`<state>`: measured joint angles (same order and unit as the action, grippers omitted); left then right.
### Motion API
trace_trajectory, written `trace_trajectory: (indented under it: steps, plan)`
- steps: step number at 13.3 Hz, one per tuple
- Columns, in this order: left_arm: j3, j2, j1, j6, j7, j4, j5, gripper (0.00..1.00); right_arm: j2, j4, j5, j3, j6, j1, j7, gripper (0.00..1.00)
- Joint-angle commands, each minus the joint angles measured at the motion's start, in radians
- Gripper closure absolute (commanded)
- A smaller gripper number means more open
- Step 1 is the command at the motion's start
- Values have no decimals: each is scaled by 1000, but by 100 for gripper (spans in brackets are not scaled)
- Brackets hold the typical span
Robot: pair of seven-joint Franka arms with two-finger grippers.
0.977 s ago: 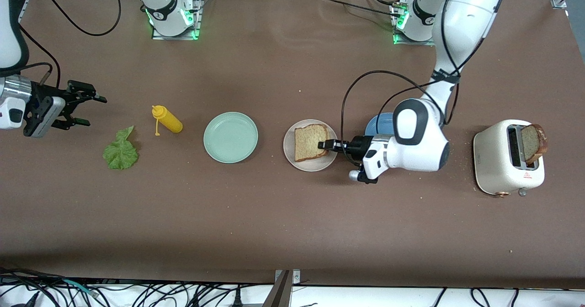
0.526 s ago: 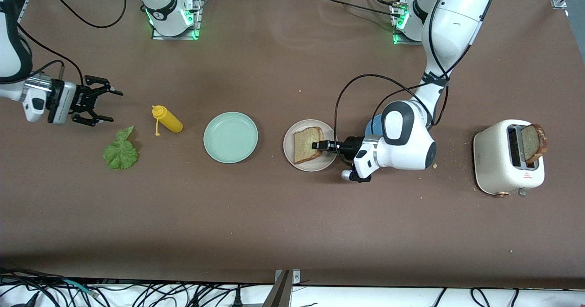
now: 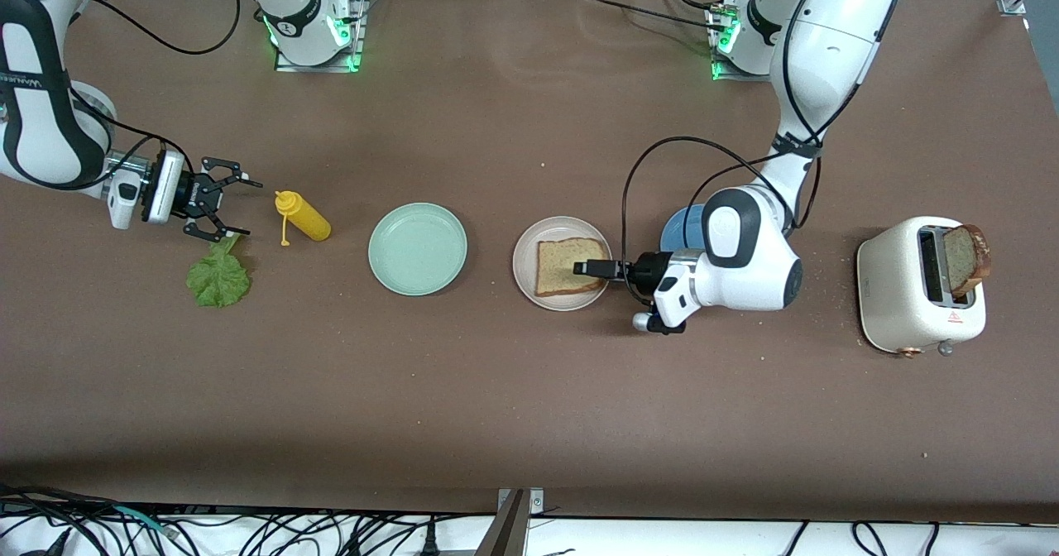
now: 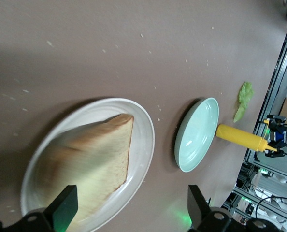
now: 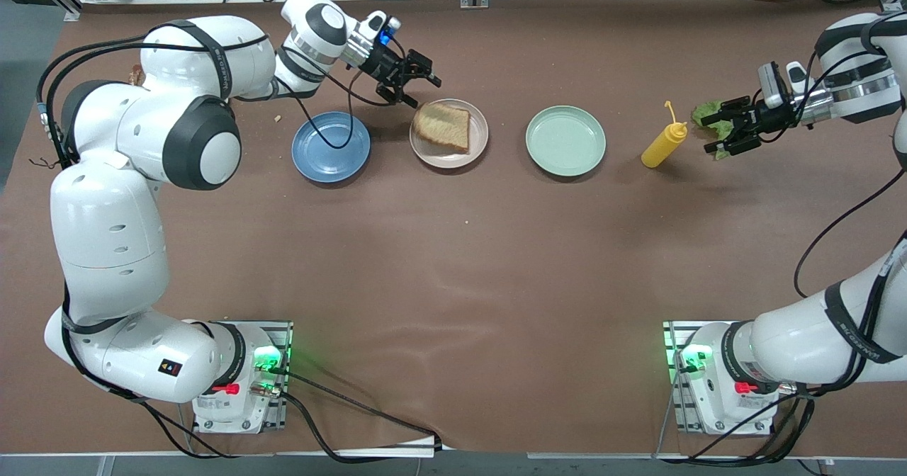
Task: Make sandwich in beige plate with both arms
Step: 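Open the left gripper over the toast while the right gripper reaches the mustard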
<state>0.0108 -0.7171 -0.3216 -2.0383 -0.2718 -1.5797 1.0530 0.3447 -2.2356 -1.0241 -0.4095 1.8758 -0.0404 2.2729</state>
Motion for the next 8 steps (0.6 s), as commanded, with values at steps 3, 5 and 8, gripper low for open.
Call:
trace_trajectory:
  steps: [3,5,8]
  plan:
    - [0,77,97,13,16,-20,-120,0,25,-53,-123,3,9,-16,141,1]
    - [-2,106,149,47,22,-11,-216,0,31,-70,-155,5,9,-25,158,1]
    - [-9,154,191,56,89,-2,-480,0,39,-88,-238,6,9,-68,187,1]
